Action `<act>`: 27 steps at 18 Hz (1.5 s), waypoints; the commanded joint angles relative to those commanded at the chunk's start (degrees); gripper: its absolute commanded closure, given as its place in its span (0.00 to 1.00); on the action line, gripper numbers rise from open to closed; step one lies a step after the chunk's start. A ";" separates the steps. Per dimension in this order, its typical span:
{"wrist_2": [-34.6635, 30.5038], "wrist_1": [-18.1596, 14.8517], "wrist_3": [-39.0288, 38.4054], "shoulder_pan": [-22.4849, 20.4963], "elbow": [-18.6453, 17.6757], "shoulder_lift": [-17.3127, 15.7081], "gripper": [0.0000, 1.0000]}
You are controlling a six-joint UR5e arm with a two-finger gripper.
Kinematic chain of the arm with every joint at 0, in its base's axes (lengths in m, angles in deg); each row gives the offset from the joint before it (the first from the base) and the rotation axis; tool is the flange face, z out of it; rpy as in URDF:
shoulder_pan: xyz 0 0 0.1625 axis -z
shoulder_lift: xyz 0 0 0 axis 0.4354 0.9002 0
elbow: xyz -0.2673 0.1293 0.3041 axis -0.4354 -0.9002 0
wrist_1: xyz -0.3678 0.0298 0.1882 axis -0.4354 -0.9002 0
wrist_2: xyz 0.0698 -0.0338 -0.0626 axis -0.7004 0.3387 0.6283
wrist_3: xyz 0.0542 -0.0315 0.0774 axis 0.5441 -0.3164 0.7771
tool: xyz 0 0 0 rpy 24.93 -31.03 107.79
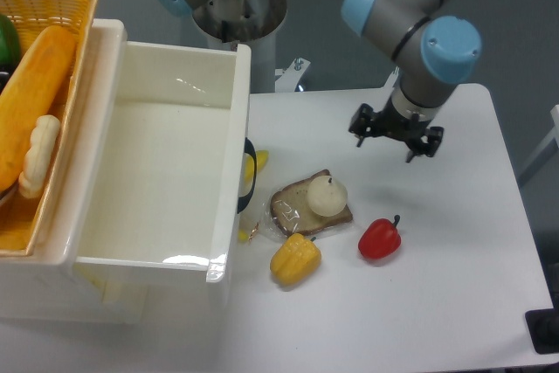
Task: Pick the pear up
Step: 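Move the open gripper over the pale pear on the bread slice, then lower the gripper around the pear and close on it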
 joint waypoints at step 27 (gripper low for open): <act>4.32 0.62 -12.30 5.45 2.02 2.72 0.59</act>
